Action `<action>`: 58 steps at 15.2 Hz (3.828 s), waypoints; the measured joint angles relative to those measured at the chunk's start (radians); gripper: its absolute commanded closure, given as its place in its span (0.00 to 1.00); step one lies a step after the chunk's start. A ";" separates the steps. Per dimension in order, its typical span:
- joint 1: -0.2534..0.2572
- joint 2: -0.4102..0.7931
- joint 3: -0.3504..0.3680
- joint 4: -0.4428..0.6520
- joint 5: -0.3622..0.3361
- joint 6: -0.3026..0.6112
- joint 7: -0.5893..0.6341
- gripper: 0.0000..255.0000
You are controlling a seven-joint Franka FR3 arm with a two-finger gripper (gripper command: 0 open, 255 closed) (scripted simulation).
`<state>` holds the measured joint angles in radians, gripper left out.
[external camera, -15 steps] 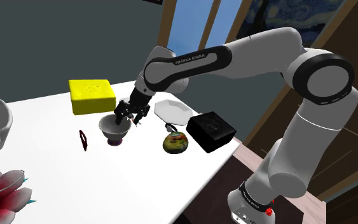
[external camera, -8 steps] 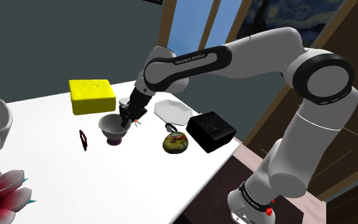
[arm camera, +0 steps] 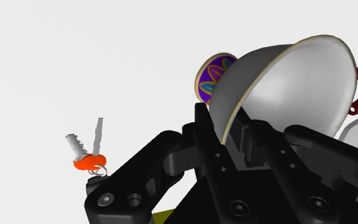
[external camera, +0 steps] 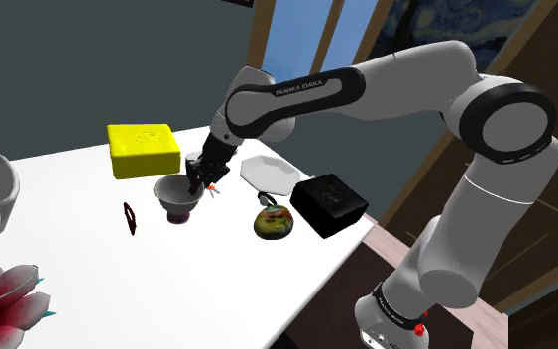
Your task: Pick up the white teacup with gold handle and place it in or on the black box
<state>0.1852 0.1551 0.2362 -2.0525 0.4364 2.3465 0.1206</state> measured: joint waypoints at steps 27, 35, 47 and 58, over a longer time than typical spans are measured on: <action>-0.014 -0.121 -0.015 0.212 -0.056 -0.317 0.120 1.00; -0.044 -0.265 -0.047 0.109 -0.025 -0.379 0.067 1.00; -0.120 -0.626 -0.194 -0.196 -0.019 -0.515 -0.122 1.00; -0.220 -0.904 -0.378 -0.366 -0.140 -0.699 -0.293 1.00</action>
<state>-0.0346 -0.7491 -0.1414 -2.4181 0.2960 1.6480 -0.1723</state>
